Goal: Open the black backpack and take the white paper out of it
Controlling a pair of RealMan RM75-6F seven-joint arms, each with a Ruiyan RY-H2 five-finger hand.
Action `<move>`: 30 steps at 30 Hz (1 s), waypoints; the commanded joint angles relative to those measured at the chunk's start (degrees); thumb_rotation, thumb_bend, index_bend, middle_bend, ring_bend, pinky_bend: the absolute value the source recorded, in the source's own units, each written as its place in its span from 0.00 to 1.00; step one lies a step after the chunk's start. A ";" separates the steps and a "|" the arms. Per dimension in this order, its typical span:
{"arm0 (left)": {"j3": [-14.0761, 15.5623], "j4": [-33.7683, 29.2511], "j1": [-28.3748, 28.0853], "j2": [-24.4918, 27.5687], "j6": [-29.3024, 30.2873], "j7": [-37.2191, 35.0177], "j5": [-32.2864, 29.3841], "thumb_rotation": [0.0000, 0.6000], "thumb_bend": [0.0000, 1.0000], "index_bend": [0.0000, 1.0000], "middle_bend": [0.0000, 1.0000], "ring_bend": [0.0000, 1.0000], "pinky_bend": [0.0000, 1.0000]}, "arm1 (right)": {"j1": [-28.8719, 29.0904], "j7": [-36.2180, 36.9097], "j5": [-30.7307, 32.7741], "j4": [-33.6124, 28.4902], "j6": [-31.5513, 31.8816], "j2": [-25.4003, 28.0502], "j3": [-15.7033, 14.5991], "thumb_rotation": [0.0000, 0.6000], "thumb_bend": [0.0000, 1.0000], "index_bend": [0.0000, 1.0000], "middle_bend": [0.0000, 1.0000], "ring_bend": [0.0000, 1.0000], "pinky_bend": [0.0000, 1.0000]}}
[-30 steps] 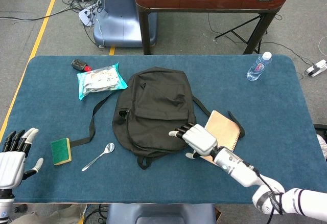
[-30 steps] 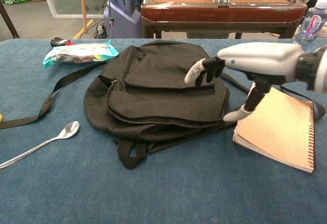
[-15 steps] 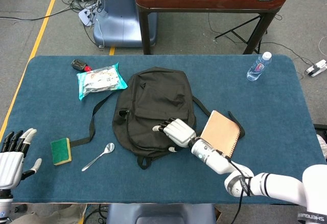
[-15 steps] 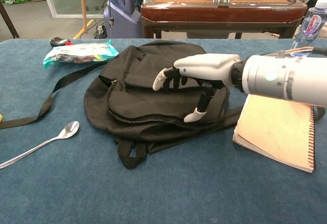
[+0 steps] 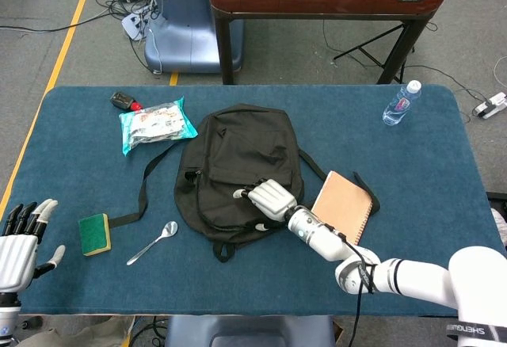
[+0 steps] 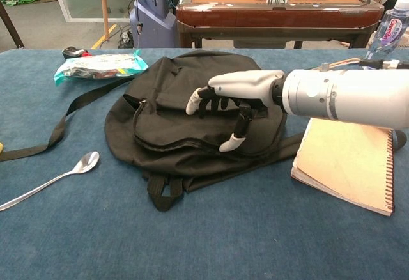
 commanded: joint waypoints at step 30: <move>-0.66 -0.05 -1.17 -0.25 -0.71 0.66 0.21 1.00 0.32 0.09 0.11 0.08 0.01 | 4.05 7.91 3.59 6.71 0.99 -0.62 1.93 1.00 0.41 0.51 0.37 0.27 0.31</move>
